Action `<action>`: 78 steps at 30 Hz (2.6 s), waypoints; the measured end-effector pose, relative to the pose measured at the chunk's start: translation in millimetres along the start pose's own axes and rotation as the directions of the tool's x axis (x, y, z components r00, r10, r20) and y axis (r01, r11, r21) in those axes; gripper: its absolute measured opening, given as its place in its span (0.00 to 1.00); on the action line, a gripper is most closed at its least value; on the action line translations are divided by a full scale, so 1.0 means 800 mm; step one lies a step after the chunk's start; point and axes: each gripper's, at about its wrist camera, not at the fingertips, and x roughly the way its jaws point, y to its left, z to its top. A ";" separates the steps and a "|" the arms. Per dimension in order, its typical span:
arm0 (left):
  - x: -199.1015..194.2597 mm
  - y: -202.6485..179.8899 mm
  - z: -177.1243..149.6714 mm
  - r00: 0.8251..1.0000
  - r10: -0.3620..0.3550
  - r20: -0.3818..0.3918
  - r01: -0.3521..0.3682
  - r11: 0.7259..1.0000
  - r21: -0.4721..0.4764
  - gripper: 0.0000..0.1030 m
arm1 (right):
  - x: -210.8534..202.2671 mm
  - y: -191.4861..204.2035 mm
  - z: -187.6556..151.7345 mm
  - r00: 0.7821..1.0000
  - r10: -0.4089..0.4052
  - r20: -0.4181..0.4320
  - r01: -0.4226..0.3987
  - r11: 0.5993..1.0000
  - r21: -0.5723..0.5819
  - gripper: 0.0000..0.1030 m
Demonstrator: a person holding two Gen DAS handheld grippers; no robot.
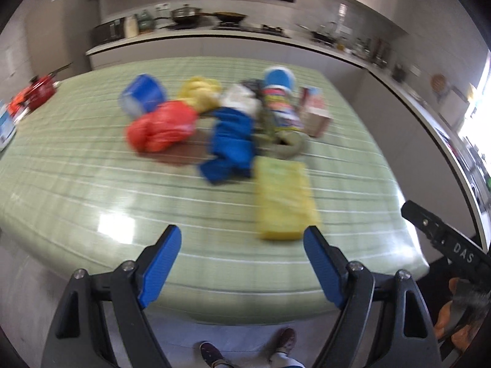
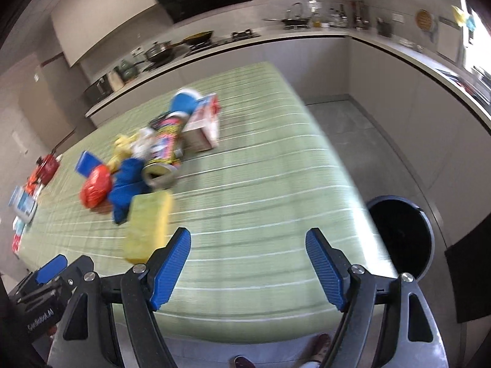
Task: Collect trash
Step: 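Move both open tools back over the island items, then grasp the blue plastic cup with the left tool while the right tool grasps the spray can, then carry the blue cup and spray can to the black bin and release both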
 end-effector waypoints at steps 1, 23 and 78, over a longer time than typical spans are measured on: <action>0.001 0.014 0.004 1.000 0.008 0.001 -0.008 1.000 -0.013 0.81 | 0.002 0.011 0.001 1.000 0.006 -0.003 -0.006 1.000 -0.008 0.77; 0.083 0.117 0.122 0.991 0.130 0.013 -0.128 0.985 -0.118 0.81 | 0.119 0.118 0.114 0.993 0.119 -0.016 -0.120 0.984 -0.131 0.77; 0.196 0.183 0.207 0.998 -0.057 -0.033 0.059 0.997 0.041 0.78 | 0.253 0.174 0.136 0.990 0.001 -0.142 -0.003 1.000 -0.016 0.54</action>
